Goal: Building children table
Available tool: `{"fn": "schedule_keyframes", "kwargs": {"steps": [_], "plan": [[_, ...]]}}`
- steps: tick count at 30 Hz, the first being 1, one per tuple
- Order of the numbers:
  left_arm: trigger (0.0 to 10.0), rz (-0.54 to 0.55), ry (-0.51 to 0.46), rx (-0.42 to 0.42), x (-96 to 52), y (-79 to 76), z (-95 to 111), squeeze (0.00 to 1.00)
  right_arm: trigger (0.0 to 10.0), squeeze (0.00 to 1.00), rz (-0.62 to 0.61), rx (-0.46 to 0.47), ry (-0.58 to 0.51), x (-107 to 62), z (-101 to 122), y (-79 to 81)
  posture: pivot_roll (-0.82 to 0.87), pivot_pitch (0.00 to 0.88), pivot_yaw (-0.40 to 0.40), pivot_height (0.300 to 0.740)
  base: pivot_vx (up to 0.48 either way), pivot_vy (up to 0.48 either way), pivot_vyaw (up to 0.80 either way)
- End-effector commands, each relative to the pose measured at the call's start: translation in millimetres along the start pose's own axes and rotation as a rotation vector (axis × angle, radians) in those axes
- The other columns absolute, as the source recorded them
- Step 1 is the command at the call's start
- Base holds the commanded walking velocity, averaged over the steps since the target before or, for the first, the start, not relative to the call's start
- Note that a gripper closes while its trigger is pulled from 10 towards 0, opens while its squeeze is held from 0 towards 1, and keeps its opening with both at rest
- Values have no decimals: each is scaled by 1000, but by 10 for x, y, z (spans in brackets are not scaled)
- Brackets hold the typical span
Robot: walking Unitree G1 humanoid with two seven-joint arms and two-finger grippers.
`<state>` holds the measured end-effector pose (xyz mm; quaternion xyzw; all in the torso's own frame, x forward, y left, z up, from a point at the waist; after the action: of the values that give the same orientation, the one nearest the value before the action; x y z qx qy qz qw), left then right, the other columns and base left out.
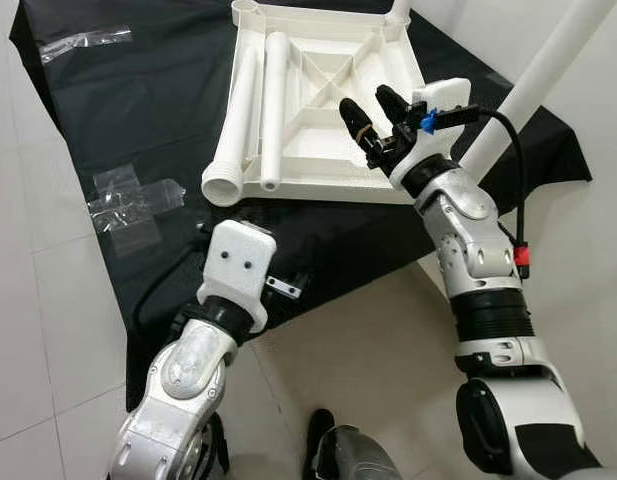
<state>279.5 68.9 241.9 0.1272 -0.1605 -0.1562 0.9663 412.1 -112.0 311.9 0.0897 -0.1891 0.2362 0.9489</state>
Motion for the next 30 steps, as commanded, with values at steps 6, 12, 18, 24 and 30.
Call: {"fn": "schedule_keyframes", "kwargs": {"steps": [6,12,18,24,30], "plan": [[10000,60,-15,-6,49,133,68,0,10000,0,-18,27,5,-30,-14,-3,27,220,-108,740,0,0,0],[10000,126,-71,24,113,315,244,0,10000,0,-14,-36,141,79,-162,102,33,212,-113,740,0,0,0],[10000,155,-93,50,135,403,311,0,10000,0,-19,-3,97,133,-70,165,36,209,-119,740,0,0,0],[10000,203,-111,83,158,566,382,0,10000,0,-57,-4,98,182,-24,142,40,207,-121,740,0,0,0],[10000,199,-67,74,176,618,315,0,10000,0,-83,-73,298,300,-237,133,31,209,-122,740,0,0,0]]}}
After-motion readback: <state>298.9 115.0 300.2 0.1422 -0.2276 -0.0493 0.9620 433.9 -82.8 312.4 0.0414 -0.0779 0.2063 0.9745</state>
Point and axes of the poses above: a point about 5 cm out from each wrist's last joint towards the gripper, its own x axis pointing out of the wrist towards the gripper, its own z axis along the axis of the wrist's last joint, y = z × x, the point moved 5 cm from there along x, pointing out of the wrist towards the gripper, and after that the axes turned 11 degrees about x, right-handed, at the moved point
